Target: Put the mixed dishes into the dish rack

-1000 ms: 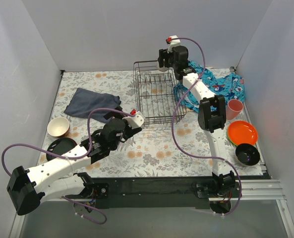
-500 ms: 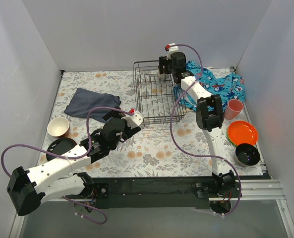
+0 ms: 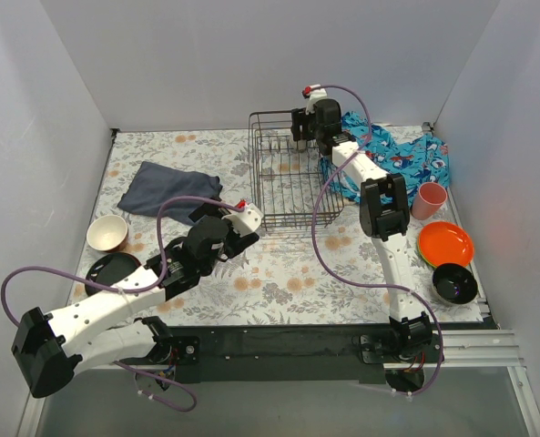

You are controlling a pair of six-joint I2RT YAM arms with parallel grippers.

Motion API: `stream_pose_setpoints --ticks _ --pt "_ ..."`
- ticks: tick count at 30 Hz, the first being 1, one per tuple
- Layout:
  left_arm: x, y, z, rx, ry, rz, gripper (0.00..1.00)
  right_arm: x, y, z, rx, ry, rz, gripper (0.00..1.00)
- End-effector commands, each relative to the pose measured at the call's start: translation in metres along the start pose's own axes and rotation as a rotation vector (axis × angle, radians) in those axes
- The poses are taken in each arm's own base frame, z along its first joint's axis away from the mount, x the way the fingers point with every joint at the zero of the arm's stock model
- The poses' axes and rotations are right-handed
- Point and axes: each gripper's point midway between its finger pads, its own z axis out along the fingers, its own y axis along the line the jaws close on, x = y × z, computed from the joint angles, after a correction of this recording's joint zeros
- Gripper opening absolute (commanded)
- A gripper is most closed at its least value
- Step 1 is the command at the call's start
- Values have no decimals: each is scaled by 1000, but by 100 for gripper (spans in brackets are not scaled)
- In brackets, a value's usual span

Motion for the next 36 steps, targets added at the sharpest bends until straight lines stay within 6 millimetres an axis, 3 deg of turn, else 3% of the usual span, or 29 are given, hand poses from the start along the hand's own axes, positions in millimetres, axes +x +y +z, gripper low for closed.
stream_pose_setpoints --ticks 1,3,6,11,16,17,18,19,20,21,22,23,24,25,27,28,29,30,31,32,33,34,36 --pt "-15 6 -4 -1 -75 -33 98 -73 5 -33 -34 -114 -23 75" --pt "-18 6 -5 -3 -96 -35 98 -92 8 -47 -36 -135 -25 78" --pt "-23 4 -4 9 -117 -47 98 -112 9 -63 -31 -151 -66 98" --pt "-33 2 -8 38 -158 -83 98 -99 8 -73 -24 -78 -99 98" --pt "-43 13 -18 22 -200 -86 98 -112 0 -90 23 -54 -101 98" --pt "-44 14 -19 21 -208 -83 98 -130 -1 -108 29 -81 -118 98" --pt "-46 15 -20 18 -216 -86 98 -135 -4 -118 42 -83 -131 98" --pt "-48 17 -23 16 -228 -92 98 -114 -11 -123 59 -31 -133 98" --pt "-46 17 -23 19 -227 -95 98 -137 -17 -151 87 -65 -152 98" --pt "-47 16 -24 25 -233 -99 98 -134 -24 -163 112 -43 -160 97" --pt "-44 13 -25 31 -233 -97 98 -109 -35 -175 143 39 -180 96" --pt "-44 13 -26 37 -241 -98 98 -120 -50 -204 218 48 -216 96" --pt "-44 9 -27 56 -249 -97 98 -113 -59 -219 247 89 -230 95" --pt "-45 10 -29 56 -260 -102 98 -91 -76 -239 275 189 -228 92" --pt "-45 7 -30 74 -266 -110 98 -67 -93 -280 296 281 -237 87" --pt "-45 6 -30 79 -265 -113 98 -43 -112 -303 334 377 -216 84" --pt "-47 6 -31 85 -268 -119 98 -43 -120 -326 361 389 -205 82" --pt "-45 3 -30 100 -255 -124 98 -18 -128 -339 373 459 -188 81" --pt "-47 0 -30 118 -257 -127 98 -6 -147 -355 413 497 -163 79" --pt "-46 -4 -27 132 -243 -125 98 -1 -151 -372 433 513 -159 79" --pt "-50 -5 -27 141 -242 -130 98 21 -155 -381 436 567 -151 78" --pt "-52 -7 -26 153 -241 -143 98 30 -168 -393 460 591 -145 77" --pt "-58 -11 -21 173 -229 -150 98 47 -170 -404 453 622 -129 76"
